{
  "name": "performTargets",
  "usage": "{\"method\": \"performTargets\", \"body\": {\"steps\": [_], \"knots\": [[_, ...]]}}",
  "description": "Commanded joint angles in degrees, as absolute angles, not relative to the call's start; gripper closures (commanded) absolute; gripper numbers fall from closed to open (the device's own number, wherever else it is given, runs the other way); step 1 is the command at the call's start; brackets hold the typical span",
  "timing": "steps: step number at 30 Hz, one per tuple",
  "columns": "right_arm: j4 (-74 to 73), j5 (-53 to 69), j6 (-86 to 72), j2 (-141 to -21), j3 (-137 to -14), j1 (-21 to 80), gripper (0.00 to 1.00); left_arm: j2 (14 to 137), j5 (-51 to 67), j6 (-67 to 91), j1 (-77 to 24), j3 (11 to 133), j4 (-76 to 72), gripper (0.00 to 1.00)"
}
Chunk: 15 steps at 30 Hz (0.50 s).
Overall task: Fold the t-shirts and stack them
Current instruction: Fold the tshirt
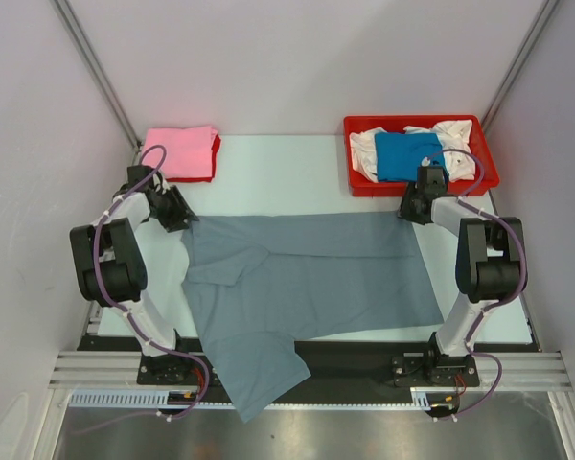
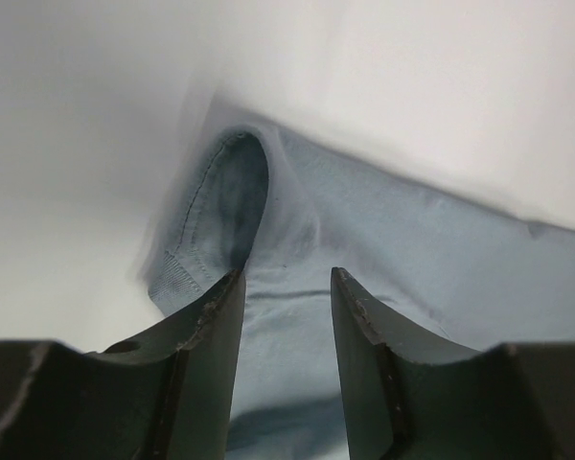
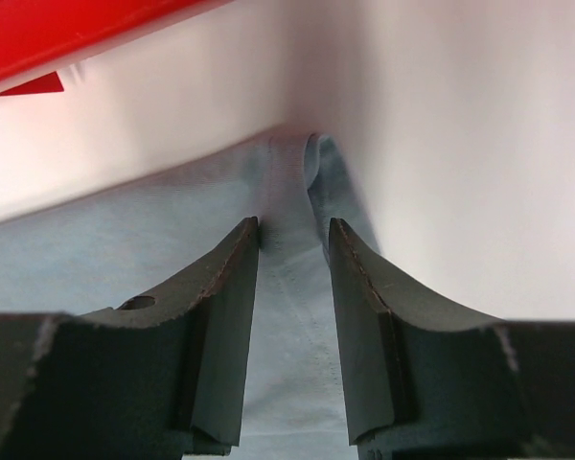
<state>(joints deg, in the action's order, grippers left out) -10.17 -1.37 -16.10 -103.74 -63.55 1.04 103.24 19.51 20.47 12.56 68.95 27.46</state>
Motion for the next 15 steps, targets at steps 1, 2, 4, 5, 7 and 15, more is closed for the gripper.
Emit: {"method": "performTargets", "body": {"steps": [1, 2, 4, 5, 7, 15], "knots": [[-9.1, -3.3, -14.9, -104.0, -65.3, 0.6, 0.59, 103.3, 21.0, 21.1, 12.8, 69.5, 25.5, 0.54], [-8.6, -3.1, -15.0, -104.0, -65.0, 0.6, 0.59, 103.3, 20.9, 21.1, 12.8, 69.3, 25.3, 0.54], [-8.3, -2.4, -15.3, -104.6, -64.9, 0.6, 0.6, 103.3, 20.7, 21.3, 12.7, 69.0, 25.2, 0.54], [-8.1, -2.1, -15.3, -104.9, -65.0, 0.6, 0.6, 103.4, 20.9, 21.4, 12.7, 68.9, 25.1, 0.55], [-8.0, -1.2, -15.5, -105.4, -65.3, 0.6, 0.62, 103.6, 21.1, 21.5, 12.7, 68.9, 25.0, 0.56], [-8.5, -1.1, -16.1, -105.6, -66.1, 0.6, 0.68, 105.6, 20.7, 21.6, 12.6, 70.5, 25.3, 0.54]]}}
